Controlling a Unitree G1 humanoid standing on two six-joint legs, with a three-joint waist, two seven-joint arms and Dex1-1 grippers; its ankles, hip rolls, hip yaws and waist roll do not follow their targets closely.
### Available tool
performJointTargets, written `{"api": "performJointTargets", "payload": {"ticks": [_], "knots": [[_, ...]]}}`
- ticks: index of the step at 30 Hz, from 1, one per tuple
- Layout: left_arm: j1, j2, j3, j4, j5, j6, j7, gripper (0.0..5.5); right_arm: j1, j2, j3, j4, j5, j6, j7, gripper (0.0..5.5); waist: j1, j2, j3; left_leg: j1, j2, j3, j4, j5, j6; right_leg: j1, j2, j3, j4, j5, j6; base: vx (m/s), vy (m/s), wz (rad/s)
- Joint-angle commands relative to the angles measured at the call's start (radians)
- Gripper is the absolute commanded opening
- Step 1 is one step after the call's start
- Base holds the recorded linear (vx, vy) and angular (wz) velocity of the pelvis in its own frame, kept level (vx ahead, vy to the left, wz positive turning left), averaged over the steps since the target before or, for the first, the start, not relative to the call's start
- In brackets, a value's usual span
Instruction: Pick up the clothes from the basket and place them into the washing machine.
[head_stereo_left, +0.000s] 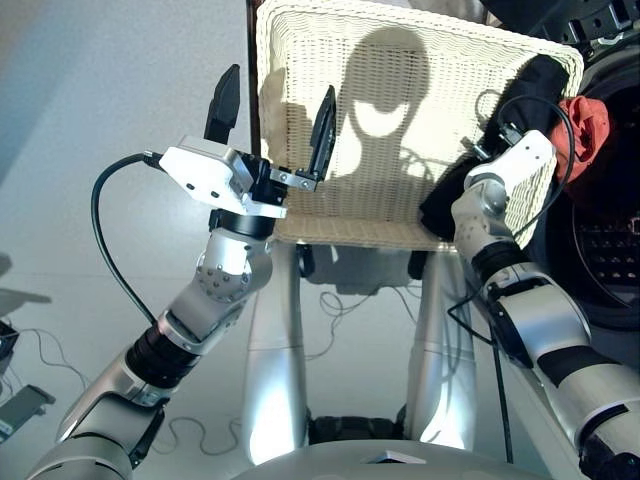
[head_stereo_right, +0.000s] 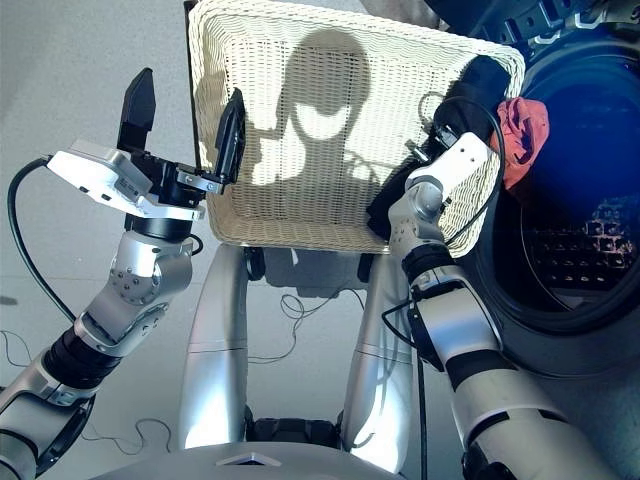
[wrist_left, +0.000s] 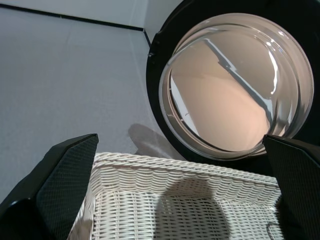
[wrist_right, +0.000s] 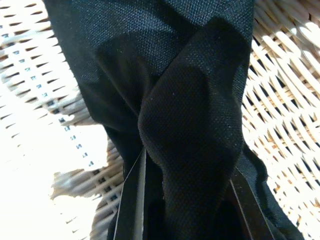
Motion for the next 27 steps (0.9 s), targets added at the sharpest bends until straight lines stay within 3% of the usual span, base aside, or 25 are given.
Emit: {"api": "performJointTargets", "payload": {"ticks": [1,2,3,4,8,12,13,14,19,21,23,27], "knots": [[0.036,-0.014,0.042,-0.088,0.014,-0.035,-0.014,5.5,0.102,-0.035,0.015,-0.191,0.039,-0.048,0.048,0.0,-0.03,0.033,-0.015,0.074,0.001,0.016,-0.033,-0.057,-0.029,0.019,0.039,-0.024,-0.016,-0.037,-0.038,0.0,0.0,0.0],[0.043,-0.016,0.048,-0.09,0.017,-0.032,-0.014,5.5,0.138,-0.045,0.017,-0.267,0.037,-0.067,0.057,0.0,-0.036,0.026,-0.015,0.074,0.002,0.015,-0.035,-0.056,-0.029,0.018,0.04,-0.022,-0.018,-0.035,-0.037,-0.08,0.01,0.02],[0.04,-0.015,0.06,-0.093,0.025,-0.031,-0.011,5.5,0.167,-0.059,0.008,-0.35,0.033,-0.093,0.059,0.0,-0.043,0.019,-0.015,0.049,0.004,0.022,-0.049,-0.024,-0.023,-0.005,0.04,-0.026,-0.036,-0.005,-0.042,0.0,0.0,0.0],[0.06,-0.013,0.065,-0.097,0.033,-0.029,-0.004,5.5,0.234,-0.066,-0.016,-0.442,0.011,-0.128,0.039,0.0,-0.051,0.012,-0.015,0.079,0.002,0.014,-0.039,-0.059,-0.029,0.024,0.042,-0.022,-0.022,-0.039,-0.035,0.0,0.0,0.0],[0.082,0.0,0.085,-0.109,0.074,-0.033,0.031,5.5,0.398,-0.031,-0.15,-0.638,-0.017,-0.259,-0.024,0.0,-0.077,-0.003,-0.015,0.074,0.001,0.017,-0.046,-0.055,-0.025,0.017,0.042,-0.018,-0.025,-0.038,-0.031,0.022,-0.002,-0.004],[0.094,0.011,0.111,-0.109,0.108,-0.053,0.068,5.5,0.479,-0.008,-0.283,-0.679,-0.146,-0.337,-0.162,0.0,-0.093,-0.007,-0.015,0.075,-0.001,0.017,-0.046,-0.059,-0.022,0.019,0.045,-0.016,-0.026,-0.041,-0.029,-0.023,0.004,-0.006],[0.086,0.012,0.12,-0.109,0.115,-0.061,0.075,5.5,0.472,-0.011,-0.31,-0.668,-0.181,-0.345,-0.2,0.0,-0.096,-0.008,-0.015,0.051,-0.002,0.024,-0.058,-0.029,-0.015,-0.004,0.045,-0.018,-0.041,-0.012,-0.035,-0.098,0.008,-0.022],[0.083,0.013,0.125,-0.111,0.118,-0.07,0.079,5.5,0.466,-0.024,-0.337,-0.648,-0.218,-0.349,-0.243,0.0,-0.097,-0.007,-0.015,0.049,-0.003,0.021,-0.056,-0.03,-0.014,-0.005,0.045,-0.017,-0.042,-0.012,-0.034,-0.104,-0.002,-0.029],[0.08,0.023,0.139,-0.128,0.122,-0.089,0.078,5.5,0.419,-0.1,-0.4,-0.535,-0.298,-0.319,-0.349,0.0,-0.092,-0.002,-0.015,0.047,-0.003,0.015,-0.051,-0.033,-0.015,-0.005,0.046,-0.016,-0.041,-0.012,-0.033,0.0,0.0,0.0],[0.073,0.039,0.128,-0.133,0.114,-0.098,0.068,5.5,0.331,-0.21,-0.419,-0.348,-0.295,-0.261,-0.39,0.0,-0.076,0.001,-0.015,0.048,-0.003,0.009,-0.045,-0.035,-0.018,-0.001,0.045,-0.018,-0.04,-0.011,-0.032,0.0,0.0,0.0],[0.065,0.044,0.123,-0.134,0.111,-0.099,0.064,5.5,0.285,-0.249,-0.413,-0.28,-0.275,-0.249,-0.385,0.0,-0.072,0.007,-0.015,0.043,-0.002,0.007,-0.042,-0.036,-0.018,-0.004,0.045,-0.019,-0.04,-0.01,-0.033,0.0,0.0,0.0],[0.046,0.076,0.086,-0.136,0.078,-0.091,0.033,5.5,0.136,-0.426,-0.365,0.028,-0.111,-0.149,-0.277,0.0,-0.047,0.017,-0.015,0.032,-0.002,0.001,-0.03,-0.035,-0.024,-0.009,0.036,-0.023,-0.03,-0.008,-0.031,0.0,0.0,0.0]]}}
